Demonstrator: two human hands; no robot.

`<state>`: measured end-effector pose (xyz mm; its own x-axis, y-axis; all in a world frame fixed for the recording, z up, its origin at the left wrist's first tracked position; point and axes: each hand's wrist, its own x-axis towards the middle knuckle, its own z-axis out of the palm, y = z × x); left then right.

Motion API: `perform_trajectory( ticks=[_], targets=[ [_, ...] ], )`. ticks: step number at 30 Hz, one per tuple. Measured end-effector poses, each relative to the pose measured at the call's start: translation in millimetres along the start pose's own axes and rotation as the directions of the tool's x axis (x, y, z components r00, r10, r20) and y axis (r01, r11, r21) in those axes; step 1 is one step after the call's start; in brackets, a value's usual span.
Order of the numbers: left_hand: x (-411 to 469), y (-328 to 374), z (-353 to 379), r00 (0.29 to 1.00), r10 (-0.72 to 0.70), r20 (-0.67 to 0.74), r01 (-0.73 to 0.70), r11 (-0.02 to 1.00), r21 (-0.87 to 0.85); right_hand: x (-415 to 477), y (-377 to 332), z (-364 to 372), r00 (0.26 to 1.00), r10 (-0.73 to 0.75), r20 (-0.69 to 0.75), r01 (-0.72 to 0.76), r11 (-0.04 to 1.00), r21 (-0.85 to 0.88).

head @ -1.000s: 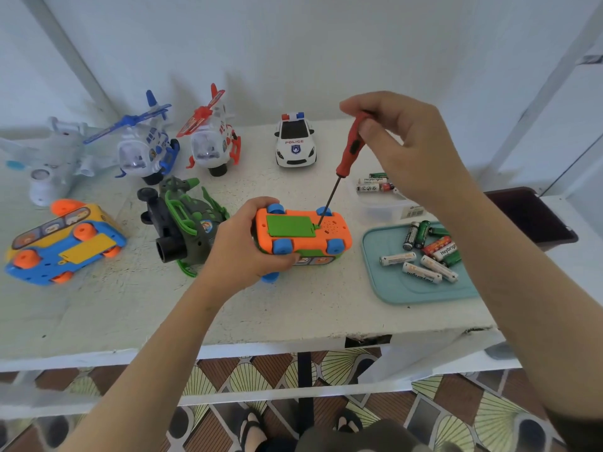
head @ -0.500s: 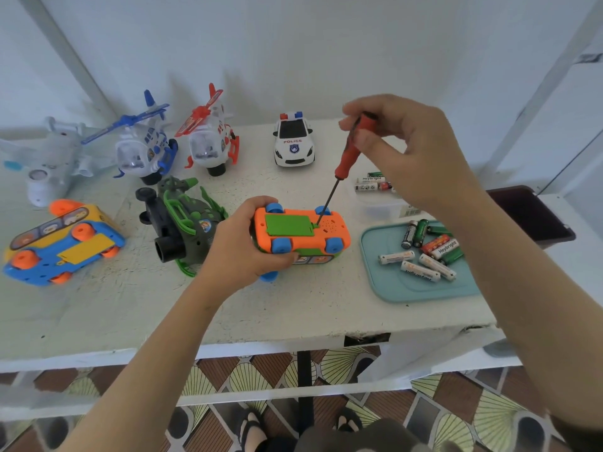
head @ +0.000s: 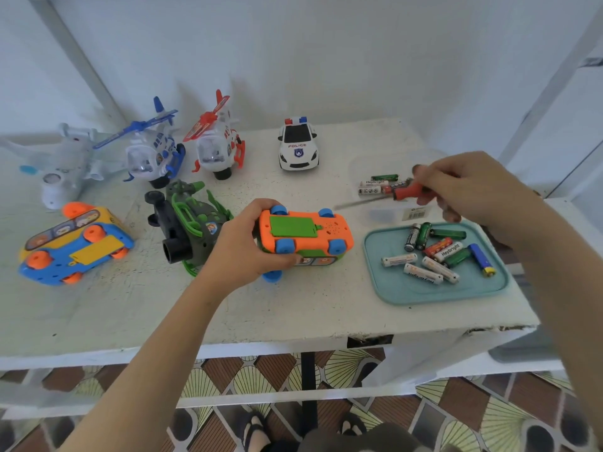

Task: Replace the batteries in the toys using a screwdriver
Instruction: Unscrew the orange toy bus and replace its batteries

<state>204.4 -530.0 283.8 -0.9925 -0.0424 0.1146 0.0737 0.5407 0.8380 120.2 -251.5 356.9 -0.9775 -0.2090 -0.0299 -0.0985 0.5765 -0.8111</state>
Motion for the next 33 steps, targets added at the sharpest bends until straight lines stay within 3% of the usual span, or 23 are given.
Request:
perform_trajectory(
  ticks=[1,3,5,6,8,11,15,18,21,25,28,33],
  targets=[
    [0.2,0.2,-0.4,1.000,-0.003,0.007,0.003,1.000,-0.003,-1.4,2.7,1.5,0.992,0.126,0.009,-0.125,0.964,0.235],
    [0.5,1.1,-2.6,0.999,-0.015,0.032,0.016,1.000,-0.026,-4.4,6.7,5.7,0.955,0.228,0.191,-0.297,0.770,0.564],
    [1.3,2.7,-6.2,0.996,-0.033,0.079,0.038,0.997,-0.061,-8.5,11.9,11.7,0.922,0.187,0.339,-0.377,0.629,0.680],
    [2.2,3.4,-7.9,0.993,-0.042,0.109,0.050,0.996,-0.073,-10.2,14.2,16.6,0.915,0.167,0.368,-0.389,0.609,0.691],
    [4.6,3.3,-9.8,0.984,-0.058,0.170,0.076,0.992,-0.099,-13.9,15.6,29.1,0.918,0.142,0.370,-0.368,0.654,0.661],
    [6.4,4.4,-9.9,0.972,-0.050,0.229,0.087,0.984,-0.156,-19.1,16.9,52.8,0.952,0.111,0.284,-0.253,0.808,0.532],
    [5.6,8.3,-10.3,0.981,-0.044,0.187,0.061,0.995,-0.084,-27.6,14.6,78.4,0.977,0.025,0.212,-0.091,0.948,0.304],
    [4.4,6.0,-8.7,0.998,-0.021,0.053,0.022,1.000,-0.017,-32.1,12.1,86.6,0.984,-0.006,0.178,-0.044,0.961,0.272],
    [-2.7,1.6,3.2,0.980,0.060,-0.192,-0.036,0.991,0.125,-31.6,10.6,88.3,0.987,0.018,0.162,-0.066,0.952,0.298],
    [-24.3,2.7,37.4,0.911,0.113,-0.396,-0.124,0.992,-0.002,-35.4,12.0,93.4,0.965,0.099,0.242,-0.185,0.912,0.366],
    [-39.7,6.9,53.6,0.911,0.170,-0.376,-0.185,0.983,-0.002,-38.4,13.3,98.9,0.959,0.114,0.258,-0.209,0.901,0.380],
    [-40.6,5.3,57.9,0.942,0.302,-0.144,-0.278,0.946,0.167,-43.8,13.3,104.9,0.962,0.117,0.246,-0.216,0.877,0.429]
  ],
)
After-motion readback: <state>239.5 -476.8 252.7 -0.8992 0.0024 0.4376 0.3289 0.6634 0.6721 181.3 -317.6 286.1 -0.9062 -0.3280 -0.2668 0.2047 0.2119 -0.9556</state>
